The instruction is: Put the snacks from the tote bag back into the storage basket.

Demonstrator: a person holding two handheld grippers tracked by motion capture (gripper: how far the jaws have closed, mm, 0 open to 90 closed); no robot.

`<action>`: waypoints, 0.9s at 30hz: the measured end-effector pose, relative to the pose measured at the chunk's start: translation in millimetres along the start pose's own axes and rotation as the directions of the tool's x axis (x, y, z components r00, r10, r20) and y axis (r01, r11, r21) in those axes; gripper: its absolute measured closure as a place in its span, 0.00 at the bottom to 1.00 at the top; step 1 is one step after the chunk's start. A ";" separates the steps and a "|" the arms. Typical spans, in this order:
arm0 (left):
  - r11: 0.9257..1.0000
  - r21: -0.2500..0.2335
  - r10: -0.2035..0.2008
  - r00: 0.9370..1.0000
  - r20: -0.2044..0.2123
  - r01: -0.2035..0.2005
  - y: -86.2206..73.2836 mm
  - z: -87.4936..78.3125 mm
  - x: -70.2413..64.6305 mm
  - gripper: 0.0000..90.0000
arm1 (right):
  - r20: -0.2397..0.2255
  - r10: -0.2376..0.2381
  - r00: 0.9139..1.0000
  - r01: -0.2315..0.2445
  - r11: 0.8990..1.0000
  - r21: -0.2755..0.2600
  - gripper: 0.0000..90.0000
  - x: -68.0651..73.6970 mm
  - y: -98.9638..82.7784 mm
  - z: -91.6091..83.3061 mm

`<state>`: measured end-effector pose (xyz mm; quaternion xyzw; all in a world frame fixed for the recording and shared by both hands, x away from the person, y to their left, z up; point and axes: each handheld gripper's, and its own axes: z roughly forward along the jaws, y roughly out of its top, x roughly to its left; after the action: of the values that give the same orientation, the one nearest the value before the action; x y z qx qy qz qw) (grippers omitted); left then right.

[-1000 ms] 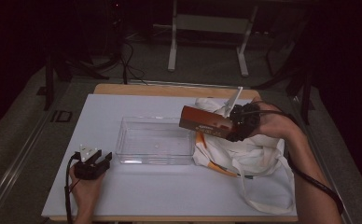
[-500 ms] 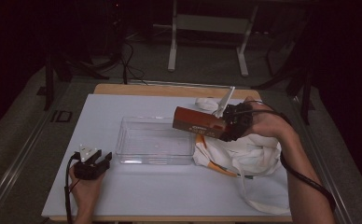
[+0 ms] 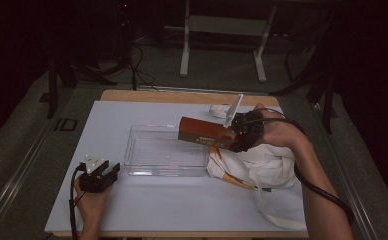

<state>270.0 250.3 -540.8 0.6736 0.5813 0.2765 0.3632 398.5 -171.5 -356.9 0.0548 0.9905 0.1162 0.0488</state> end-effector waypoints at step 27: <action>1.000 0.000 -0.003 1.000 0.003 0.003 0.0 0.1 0.3 0.61 | -0.034 -0.041 0.999 0.042 0.999 0.017 0.48 3.0 24.5 18.0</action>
<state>270.2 250.6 -540.8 0.6733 0.5816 0.2750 0.3645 399.9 -143.4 -368.8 0.0326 0.9931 0.1075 0.0338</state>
